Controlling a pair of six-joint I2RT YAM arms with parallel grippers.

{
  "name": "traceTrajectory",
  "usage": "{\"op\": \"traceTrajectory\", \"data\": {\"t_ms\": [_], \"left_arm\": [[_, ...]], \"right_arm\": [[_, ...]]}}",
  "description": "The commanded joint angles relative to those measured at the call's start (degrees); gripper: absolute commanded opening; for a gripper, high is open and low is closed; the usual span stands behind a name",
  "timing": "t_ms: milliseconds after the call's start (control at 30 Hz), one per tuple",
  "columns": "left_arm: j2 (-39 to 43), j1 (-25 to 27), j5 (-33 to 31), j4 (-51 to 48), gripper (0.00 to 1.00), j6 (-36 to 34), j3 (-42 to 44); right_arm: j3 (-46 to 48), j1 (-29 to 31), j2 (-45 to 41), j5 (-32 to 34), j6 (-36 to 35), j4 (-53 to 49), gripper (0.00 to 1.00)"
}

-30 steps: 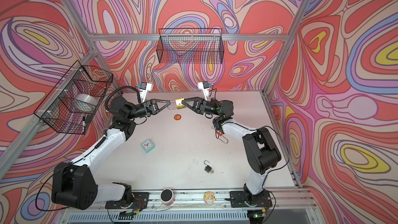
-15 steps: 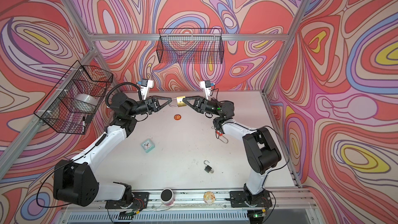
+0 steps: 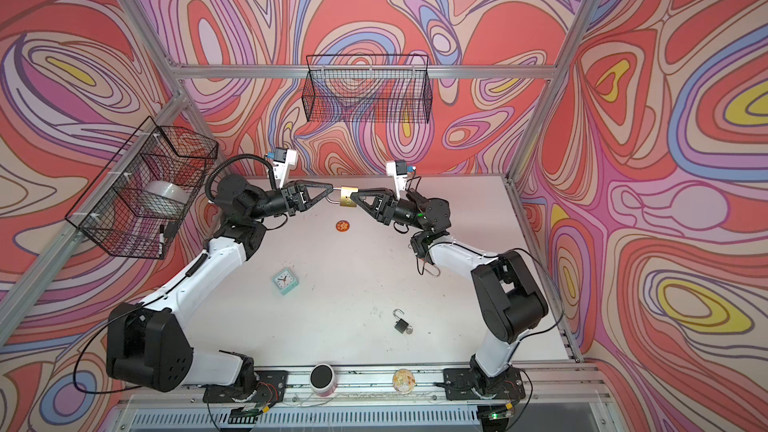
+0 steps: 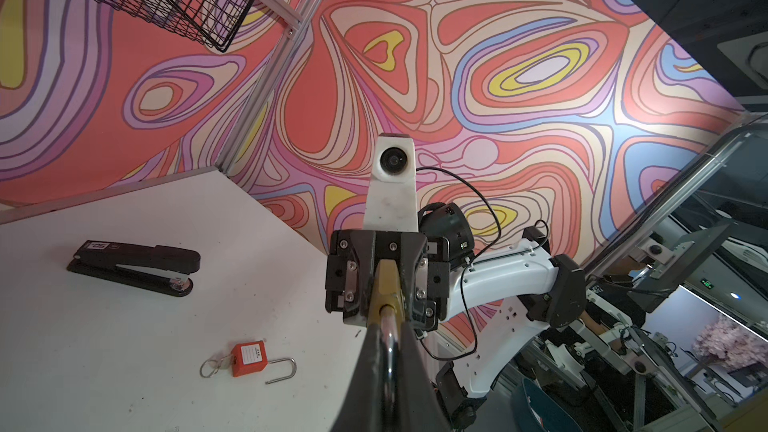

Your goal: Lock with the key

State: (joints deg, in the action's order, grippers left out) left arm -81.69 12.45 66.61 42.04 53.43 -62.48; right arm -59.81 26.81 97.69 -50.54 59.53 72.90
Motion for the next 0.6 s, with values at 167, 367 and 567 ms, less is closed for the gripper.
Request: {"op": "traceTrajectory", "data": {"t_ms": [167, 367, 567], "left_arm": [[-0.41, 3.98, 1.33, 9.49, 0.00, 6.93, -1.05], [2.12, 4.98, 1.25, -2.03, 0.00, -2.50, 0.08], [4.08, 4.17, 1.11, -8.20, 0.00, -6.03, -0.67]], "right_arm": [[-1.30, 2.37, -1.28, -4.16, -4.86, -5.65, 0.00], [-2.65, 2.23, 1.43, -4.18, 4.86, 4.23, 0.00], [-3.84, 2.64, -0.09, -5.66, 1.70, -2.37, 0.00]]}}
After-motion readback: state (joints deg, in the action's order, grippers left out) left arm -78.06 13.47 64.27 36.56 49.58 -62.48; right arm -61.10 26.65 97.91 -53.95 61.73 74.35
